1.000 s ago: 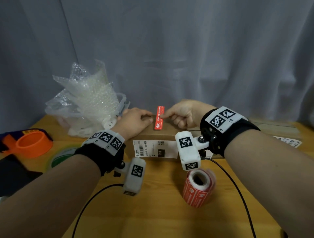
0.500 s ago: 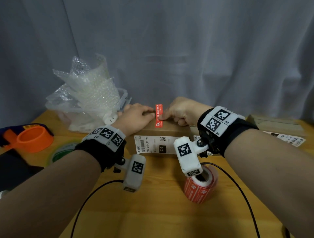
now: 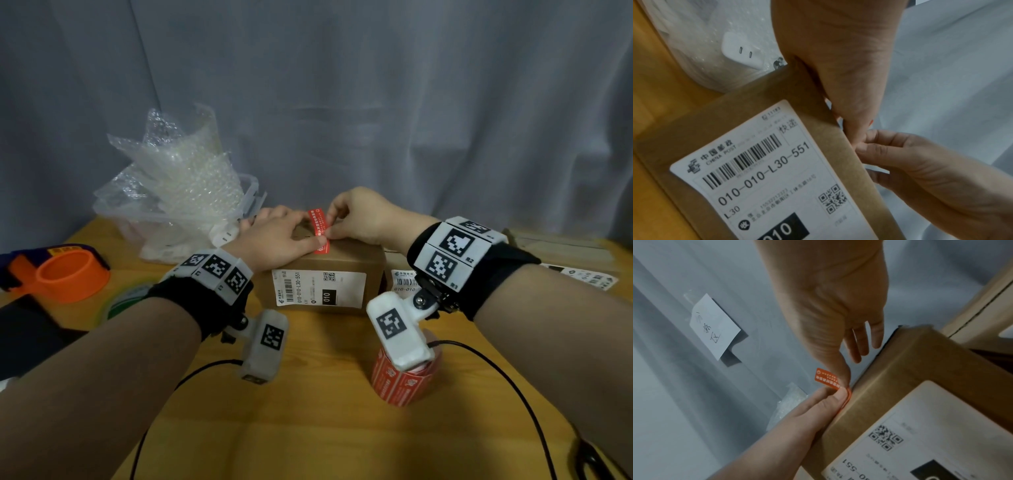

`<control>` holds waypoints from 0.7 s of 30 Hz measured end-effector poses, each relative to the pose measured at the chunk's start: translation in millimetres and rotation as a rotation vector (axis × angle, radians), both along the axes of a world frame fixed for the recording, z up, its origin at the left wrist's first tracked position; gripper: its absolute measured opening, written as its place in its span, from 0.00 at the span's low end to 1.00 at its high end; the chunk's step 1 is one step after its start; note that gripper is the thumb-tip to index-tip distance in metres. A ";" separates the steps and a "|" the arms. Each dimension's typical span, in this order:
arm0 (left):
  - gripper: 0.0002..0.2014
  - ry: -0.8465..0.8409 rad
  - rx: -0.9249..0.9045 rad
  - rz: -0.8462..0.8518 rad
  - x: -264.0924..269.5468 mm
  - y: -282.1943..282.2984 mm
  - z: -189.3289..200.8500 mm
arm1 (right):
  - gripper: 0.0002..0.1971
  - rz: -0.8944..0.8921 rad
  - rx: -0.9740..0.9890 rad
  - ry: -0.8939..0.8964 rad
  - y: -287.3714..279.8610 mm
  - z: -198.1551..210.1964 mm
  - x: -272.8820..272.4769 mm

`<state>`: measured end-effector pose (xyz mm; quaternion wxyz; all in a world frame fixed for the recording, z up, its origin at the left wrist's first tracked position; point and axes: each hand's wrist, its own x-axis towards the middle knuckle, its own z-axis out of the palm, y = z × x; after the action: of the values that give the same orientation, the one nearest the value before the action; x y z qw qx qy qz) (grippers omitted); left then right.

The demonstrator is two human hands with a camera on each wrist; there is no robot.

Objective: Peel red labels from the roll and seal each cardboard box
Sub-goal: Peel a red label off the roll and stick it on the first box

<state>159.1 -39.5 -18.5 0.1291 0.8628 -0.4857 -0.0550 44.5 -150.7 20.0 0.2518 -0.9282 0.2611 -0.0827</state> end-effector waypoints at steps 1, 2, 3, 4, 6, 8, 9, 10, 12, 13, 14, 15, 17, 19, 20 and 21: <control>0.31 0.006 -0.004 -0.002 0.1 -0.1 0.1 | 0.08 -0.002 0.033 -0.029 -1.4 -1.6 -0.6; 0.31 0.010 -0.010 -0.003 -0.1 -0.1 0.3 | 0.08 -0.005 0.063 -0.056 -2.8 -3.2 -1.3; 0.30 0.014 -0.014 -0.002 -0.4 -0.3 0.3 | 0.08 -0.010 0.083 -0.077 -3.9 -4.9 -1.5; 0.30 0.017 -0.018 -0.001 -0.5 -0.6 0.3 | 0.08 -0.014 0.095 -0.090 -5.0 -6.3 -1.9; 0.30 0.015 -0.018 0.001 -0.6 -1.0 0.1 | 0.08 -0.016 0.103 -0.106 -5.9 -8.6 -1.8; 0.30 0.012 -0.018 -0.002 -0.6 -1.1 -0.5 | 0.09 -0.019 0.079 -0.100 -6.2 -9.5 -1.0; 0.30 0.012 -0.020 -0.004 -0.5 -1.0 -0.6 | 0.09 -0.022 0.057 -0.088 -6.2 -9.7 -0.3; 0.30 0.011 -0.021 -0.005 -0.2 -1.2 -0.6 | 0.08 -0.024 0.035 -0.073 -6.0 -9.6 0.3; 0.30 0.005 -0.017 -0.008 -0.2 -1.2 -0.3 | 0.09 -0.028 0.010 -0.058 -5.2 -9.8 2.1; 0.30 0.003 -0.015 -0.008 -0.2 -1.3 0.0 | 0.09 -0.029 0.009 -0.059 -4.8 -10.0 2.8; 0.30 0.001 -0.017 -0.008 -0.2 -1.4 0.0 | 0.09 -0.029 0.012 -0.064 -4.6 -10.4 3.2; 0.31 0.000 -0.017 -0.007 0.0 -1.5 -0.2 | 0.10 -0.030 0.020 -0.068 -4.5 -10.6 3.2; 0.31 -0.006 -0.018 -0.004 0.4 -1.6 -1.1 | 0.12 -0.042 0.056 -0.070 -4.3 -11.4 2.5; 0.31 -0.009 -0.012 0.001 1.2 -2.1 -1.6 | 0.12 -0.056 0.107 -0.077 -4.2 -12.0 1.6; 0.31 -0.006 -0.005 0.003 1.6 -2.4 -1.1 | 0.12 -0.063 0.129 -0.083 -4.0 -12.2 1.4; 0.32 0.004 0.004 0.005 2.0 -2.7 -0.3 | 0.12 -0.073 0.149 -0.089 -3.7 -12.4 1.6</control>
<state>161.1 -42.2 -18.8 0.1286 0.8640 -0.4833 -0.0573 46.1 -154.4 7.6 0.3284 -0.8922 0.2886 -0.1135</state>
